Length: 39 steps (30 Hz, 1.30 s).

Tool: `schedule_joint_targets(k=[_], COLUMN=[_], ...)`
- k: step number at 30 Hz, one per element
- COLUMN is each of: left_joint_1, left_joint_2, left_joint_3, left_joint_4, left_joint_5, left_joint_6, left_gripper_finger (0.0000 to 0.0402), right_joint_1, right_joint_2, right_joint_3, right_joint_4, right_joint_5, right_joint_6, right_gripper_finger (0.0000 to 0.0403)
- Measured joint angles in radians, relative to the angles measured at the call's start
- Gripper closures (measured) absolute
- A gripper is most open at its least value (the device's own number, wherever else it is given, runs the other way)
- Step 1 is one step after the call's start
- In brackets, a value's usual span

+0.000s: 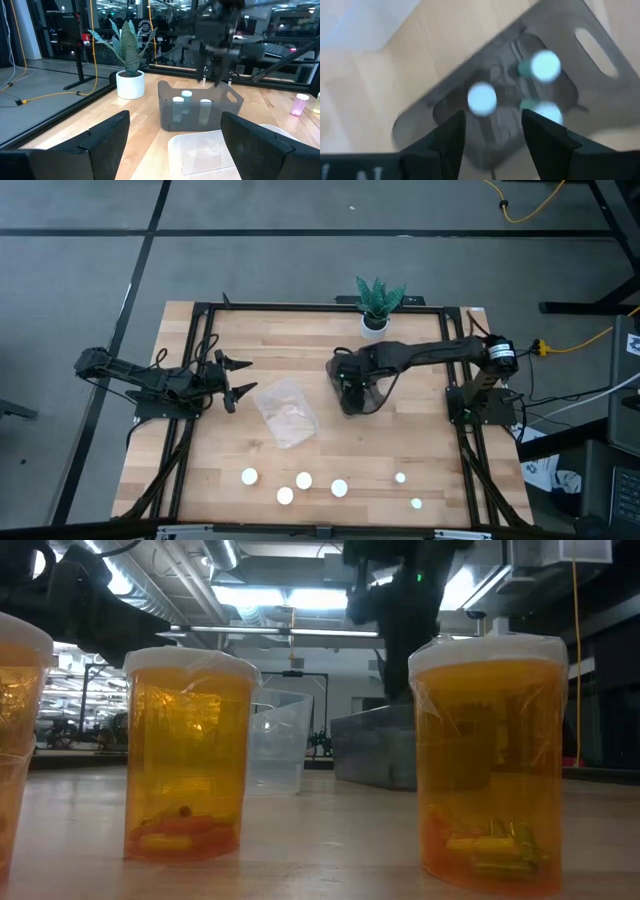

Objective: Pick and place medicine bottles into bin by pill shape (circle, oval)
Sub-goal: Adjust the black bin

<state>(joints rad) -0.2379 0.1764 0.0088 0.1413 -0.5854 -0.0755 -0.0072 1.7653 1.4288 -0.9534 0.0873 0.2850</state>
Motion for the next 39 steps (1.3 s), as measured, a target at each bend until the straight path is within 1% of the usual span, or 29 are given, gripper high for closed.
schedule_joint_targets(k=[3, 5, 8, 11, 15, 19, 22, 24, 26, 28, 30, 32, 34, 37, 39], left_joint_1=[0.000, 0.000, 0.000, 0.000, 0.000, 0.000, 0.000, 0.000, 0.000, 0.000, 0.000, 0.000, 0.000, 0.000, 0.000], left_joint_2=[0.000, 0.000, 0.000, 0.000, 0.000, 0.000, 0.000, 0.000, 0.000, 0.000, 0.000, 0.000, 0.000, 0.000, 0.000], left_joint_3=[0.000, 0.000, 0.000, 0.000, 0.000, 0.000, 0.000, 0.000, 0.000, 0.000, 0.000, 0.000, 0.000, 0.000, 0.000], left_joint_4=[0.000, 0.000, 0.000, 0.000, 0.000, 0.000, 0.000, 0.000, 0.000, 0.000, 0.001, 0.000, 0.001, 0.001, 0.001], left_joint_5=[0.000, 0.000, 0.000, 0.000, 0.000, 0.000, 0.000, 0.000, 0.000, 0.000, 0.000, 0.000, 0.000, 0.000, 0.000], left_joint_6=[0.000, 0.000, 0.000, 0.000, 0.000, 0.000, 0.000, 0.000, -0.001, -0.001, -0.001, -0.001, -0.001, -0.001, -0.001], left_gripper_finger=[0.0097, 0.0097, 0.0097, 0.0097, 0.0097, 0.0097, 0.0097, 0.0097, 0.0097, 0.0097, 0.0097, 0.0097, 0.0097, 0.0097, 0.0097], right_joint_1=[0.034, 0.069, 0.136, 0.228, 0.378, 0.545, 0.646, 0.686, 0.701, 0.689, 0.659, 0.621, 0.585, 0.532, 0.504], right_joint_2=[-0.003, -0.018, -0.062, -0.111, -0.195, -0.260, -0.277, -0.277, -0.277, -0.277, -0.277, -0.277, -0.277, -0.277, -0.277], right_joint_3=[0.080, 0.110, 0.120, 0.112, 0.041, -0.075, -0.158, -0.208, -0.257, -0.296, -0.321, -0.342, -0.356, -0.379, -0.393], right_joint_4=[-0.156, -0.242, -0.365, -0.439, -0.421, -0.346, -0.285, -0.228, -0.154, -0.095, -0.089, -0.080, -0.055, -0.012, -0.004], right_joint_5=[0.001, 0.001, 0.001, -0.003, -0.002, 0.024, 0.075, 0.133, 0.193, 0.265, 0.369, 0.425, 0.430, 0.391, 0.395], right_joint_6=[0.003, 0.014, 0.066, 0.169, 0.347, 0.553, 0.669, 0.730, 0.774, 0.818, 0.886, 0.918, 0.923, 0.915, 0.915], right_gripper_finger=[0.0216, 0.0221, 0.0228, 0.0233, 0.0234, 0.0234, 0.0234, 0.0234, 0.0234, 0.0234, 0.0234, 0.0234, 0.0234, 0.0234, 0.0234])
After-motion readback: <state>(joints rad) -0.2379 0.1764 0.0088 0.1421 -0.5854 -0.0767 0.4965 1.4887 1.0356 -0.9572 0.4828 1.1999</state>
